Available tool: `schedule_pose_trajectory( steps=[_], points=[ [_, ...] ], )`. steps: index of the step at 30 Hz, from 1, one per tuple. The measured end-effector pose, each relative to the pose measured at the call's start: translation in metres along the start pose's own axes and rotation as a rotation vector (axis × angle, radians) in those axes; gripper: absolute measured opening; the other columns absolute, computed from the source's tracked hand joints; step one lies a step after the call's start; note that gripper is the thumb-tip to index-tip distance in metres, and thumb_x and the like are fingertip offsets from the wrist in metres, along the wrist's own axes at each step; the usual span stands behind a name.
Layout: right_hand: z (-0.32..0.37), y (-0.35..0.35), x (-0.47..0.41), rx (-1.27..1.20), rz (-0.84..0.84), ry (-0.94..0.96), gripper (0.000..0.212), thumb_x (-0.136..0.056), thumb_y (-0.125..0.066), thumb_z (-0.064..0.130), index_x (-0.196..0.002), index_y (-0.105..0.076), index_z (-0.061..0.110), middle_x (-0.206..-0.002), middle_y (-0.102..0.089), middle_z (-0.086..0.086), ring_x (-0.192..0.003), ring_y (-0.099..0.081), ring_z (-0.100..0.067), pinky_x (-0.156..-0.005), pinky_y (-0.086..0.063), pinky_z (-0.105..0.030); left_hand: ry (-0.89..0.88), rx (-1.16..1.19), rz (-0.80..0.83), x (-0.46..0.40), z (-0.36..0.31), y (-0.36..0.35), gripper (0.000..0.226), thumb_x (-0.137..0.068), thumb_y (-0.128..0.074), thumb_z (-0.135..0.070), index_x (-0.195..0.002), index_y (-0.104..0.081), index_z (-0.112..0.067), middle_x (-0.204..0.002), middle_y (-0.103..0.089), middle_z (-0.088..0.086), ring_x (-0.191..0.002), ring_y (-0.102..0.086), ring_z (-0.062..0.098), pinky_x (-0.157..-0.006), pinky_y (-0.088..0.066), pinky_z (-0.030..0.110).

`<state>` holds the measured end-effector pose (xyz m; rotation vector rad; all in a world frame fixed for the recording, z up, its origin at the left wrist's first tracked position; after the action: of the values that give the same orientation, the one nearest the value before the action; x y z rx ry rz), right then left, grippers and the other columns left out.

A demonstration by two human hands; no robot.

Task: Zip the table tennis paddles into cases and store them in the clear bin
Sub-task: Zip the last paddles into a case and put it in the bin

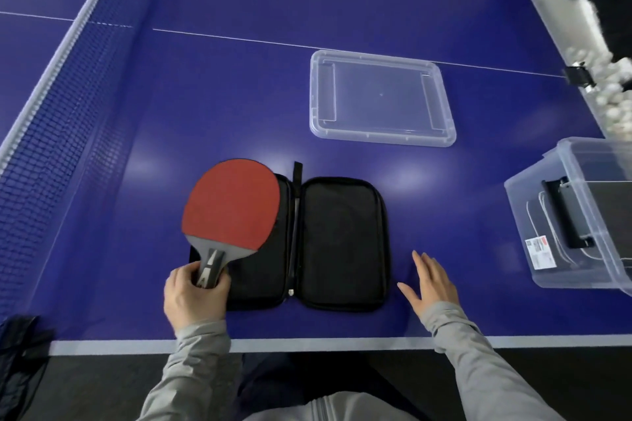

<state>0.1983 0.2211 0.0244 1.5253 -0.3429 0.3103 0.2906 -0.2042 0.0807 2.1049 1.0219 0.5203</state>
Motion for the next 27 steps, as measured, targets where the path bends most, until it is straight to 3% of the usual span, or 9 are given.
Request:
schedule_pose_trajectory(
  steps=[11,15,23,27],
  points=[
    [-0.023,-0.007,-0.024,-0.015,-0.003,0.146,0.072,-0.09,-0.04,0.054,-0.148,-0.01,0.022,-0.157,-0.013,-0.002,-0.145,-0.012,-0.02,-0.11,-0.03,-0.035,-0.063,0.007,0.179,0.113,-0.069,-0.103,0.033,-0.058,-0.083,-0.009,-0.085,-0.067,0.001,-0.086,-0.065,0.014,-0.086,-0.06,0.034,-0.071,-0.044,0.036],
    [-0.022,-0.013,-0.026,-0.02,0.004,0.183,0.072,-0.09,-0.039,0.056,-0.148,-0.009,0.024,-0.157,-0.012,0.0,-0.145,-0.009,-0.019,-0.11,-0.028,-0.034,0.015,-0.016,0.169,0.131,-0.068,-0.124,0.035,-0.059,-0.082,-0.011,-0.088,-0.066,0.001,-0.089,-0.065,0.014,-0.091,-0.058,0.034,-0.073,-0.045,0.038],
    [-0.023,-0.019,-0.022,-0.051,-0.031,0.227,0.07,-0.087,-0.048,0.053,-0.145,-0.025,0.021,-0.156,-0.018,-0.004,-0.145,-0.012,-0.025,-0.11,-0.028,-0.043,0.112,0.04,0.085,0.142,-0.081,-0.151,0.035,-0.059,-0.08,-0.005,-0.088,-0.064,0.005,-0.087,-0.064,0.019,-0.088,-0.057,0.038,-0.079,-0.045,0.044],
    [-0.024,-0.026,-0.023,-0.021,-0.015,0.221,0.07,-0.089,-0.041,0.056,-0.147,-0.018,0.025,-0.158,-0.008,-0.003,-0.146,-0.004,-0.023,-0.113,-0.022,-0.042,0.131,0.076,0.048,0.143,-0.091,-0.157,0.034,-0.059,-0.08,-0.003,-0.087,-0.063,0.007,-0.086,-0.064,0.022,-0.087,-0.056,0.039,-0.078,-0.045,0.046]
  ],
)
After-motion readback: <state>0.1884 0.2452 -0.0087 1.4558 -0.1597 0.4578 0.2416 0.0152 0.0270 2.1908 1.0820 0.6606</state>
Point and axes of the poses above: each hand's wrist, its own x-axis away from the middle knuckle, its own y-axis out of the back of the hand, z = x × y, the point moved 8 cm from there along -x, towards the middle knuckle
